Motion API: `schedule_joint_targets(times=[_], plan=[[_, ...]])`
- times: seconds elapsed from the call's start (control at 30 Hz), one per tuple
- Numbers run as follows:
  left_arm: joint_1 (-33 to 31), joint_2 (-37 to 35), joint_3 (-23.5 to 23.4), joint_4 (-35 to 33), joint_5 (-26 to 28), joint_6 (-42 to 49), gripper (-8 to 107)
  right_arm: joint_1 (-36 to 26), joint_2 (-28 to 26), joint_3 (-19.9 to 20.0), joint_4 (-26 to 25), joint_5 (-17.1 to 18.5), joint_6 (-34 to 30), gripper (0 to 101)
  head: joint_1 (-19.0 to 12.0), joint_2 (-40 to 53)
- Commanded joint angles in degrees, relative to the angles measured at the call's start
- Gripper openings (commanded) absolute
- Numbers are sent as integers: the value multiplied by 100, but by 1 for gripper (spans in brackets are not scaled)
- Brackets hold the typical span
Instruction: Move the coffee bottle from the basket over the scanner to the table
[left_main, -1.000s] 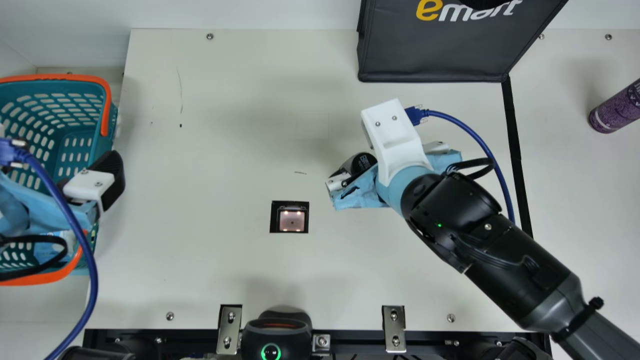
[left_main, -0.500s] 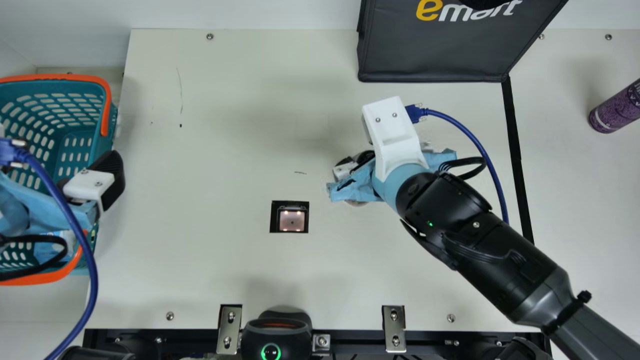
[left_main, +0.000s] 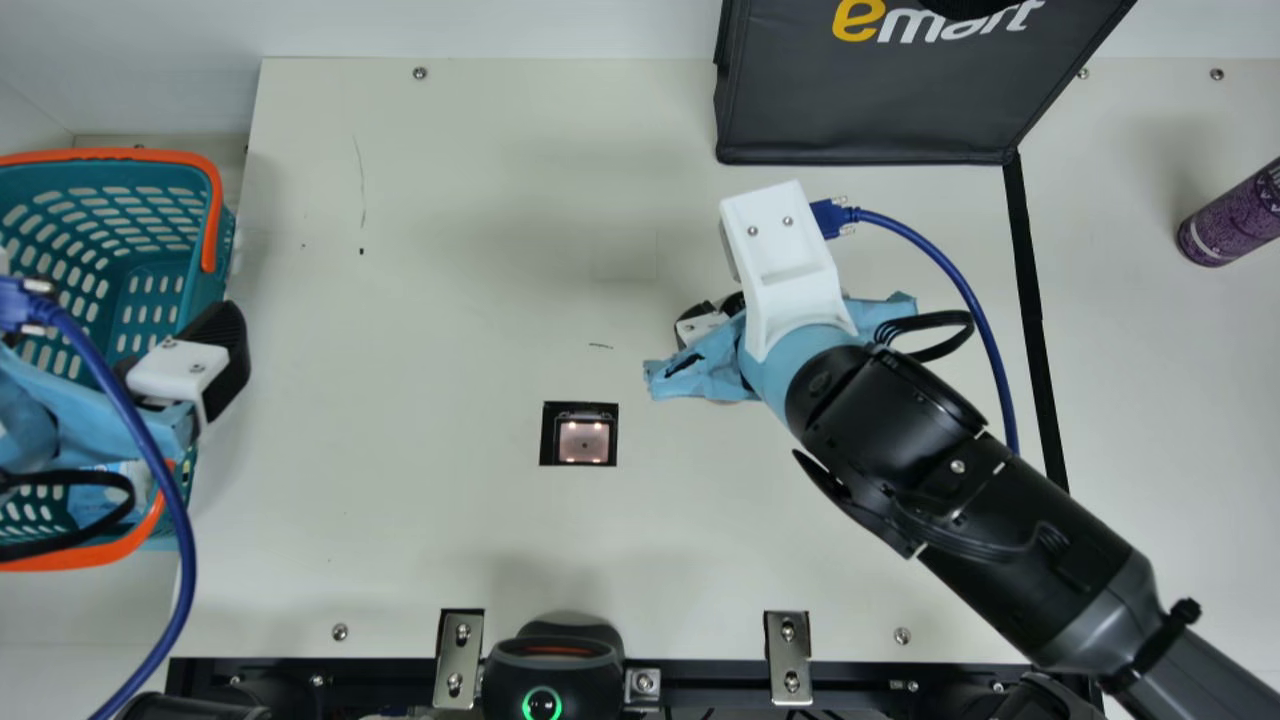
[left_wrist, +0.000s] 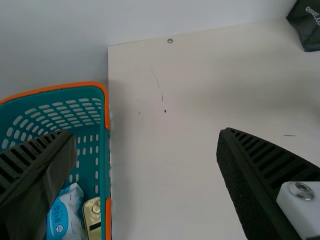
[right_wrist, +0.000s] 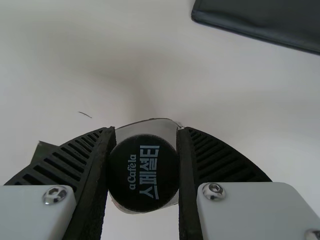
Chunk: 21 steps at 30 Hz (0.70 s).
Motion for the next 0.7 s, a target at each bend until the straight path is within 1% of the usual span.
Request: schedule_joint_targets(times=[0.0, 0.17, 0.33, 0.47, 0.67], plan=[[0, 0, 0, 0, 0, 0, 90, 35, -9, -102, -36, 94, 13, 0, -166, 9], [0, 0, 0, 0, 0, 0, 90, 131, -25, -331, -86, 299, 17, 0, -166, 9], [0, 0, 0, 0, 0, 0, 90, 72, -47, -432, -39, 404, -47, 0, -166, -659], [0, 0, 0, 0, 0, 0, 90, -208, -170, -368, 106, 399, -217, 0, -166, -1193], [0, 0, 0, 0, 0, 0, 90, -932, -537, -126, 434, 355, -663, 0, -166, -1991]])
